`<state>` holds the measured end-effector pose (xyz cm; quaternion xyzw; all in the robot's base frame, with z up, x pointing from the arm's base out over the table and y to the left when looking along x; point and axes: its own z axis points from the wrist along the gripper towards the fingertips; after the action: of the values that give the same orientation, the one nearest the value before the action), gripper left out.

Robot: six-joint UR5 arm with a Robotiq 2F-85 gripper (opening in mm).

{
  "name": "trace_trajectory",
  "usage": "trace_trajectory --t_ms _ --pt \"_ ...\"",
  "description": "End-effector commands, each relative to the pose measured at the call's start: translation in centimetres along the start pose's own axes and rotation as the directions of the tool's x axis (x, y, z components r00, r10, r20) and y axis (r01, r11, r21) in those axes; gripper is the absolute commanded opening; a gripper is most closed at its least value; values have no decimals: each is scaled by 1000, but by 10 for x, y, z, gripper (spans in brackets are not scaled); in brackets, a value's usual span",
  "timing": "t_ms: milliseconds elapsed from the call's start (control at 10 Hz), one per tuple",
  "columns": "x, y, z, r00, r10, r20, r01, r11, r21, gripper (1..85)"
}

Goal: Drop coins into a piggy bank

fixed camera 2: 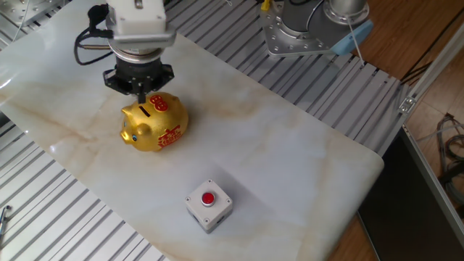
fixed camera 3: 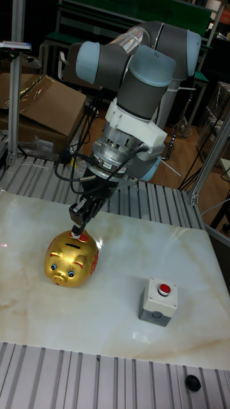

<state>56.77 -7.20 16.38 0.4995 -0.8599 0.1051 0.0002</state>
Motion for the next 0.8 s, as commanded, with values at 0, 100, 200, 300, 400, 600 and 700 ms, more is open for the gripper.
trace_trajectory --t_ms 0,100,200,300,400,600,700 --pt "0 -11 -1 984 -181 9 180 983 40 10" --pt "-2 -8 -2 982 -190 20 189 981 34 10" --pt "-3 -5 -2 979 -202 26 202 979 27 10" --pt "-5 -2 -3 973 -229 37 228 973 19 10" --pt "-8 2 -4 965 -259 49 258 966 20 10" --pt "-10 5 -4 954 -295 55 294 956 21 10" --pt "-8 5 -2 950 -307 63 306 952 18 10"
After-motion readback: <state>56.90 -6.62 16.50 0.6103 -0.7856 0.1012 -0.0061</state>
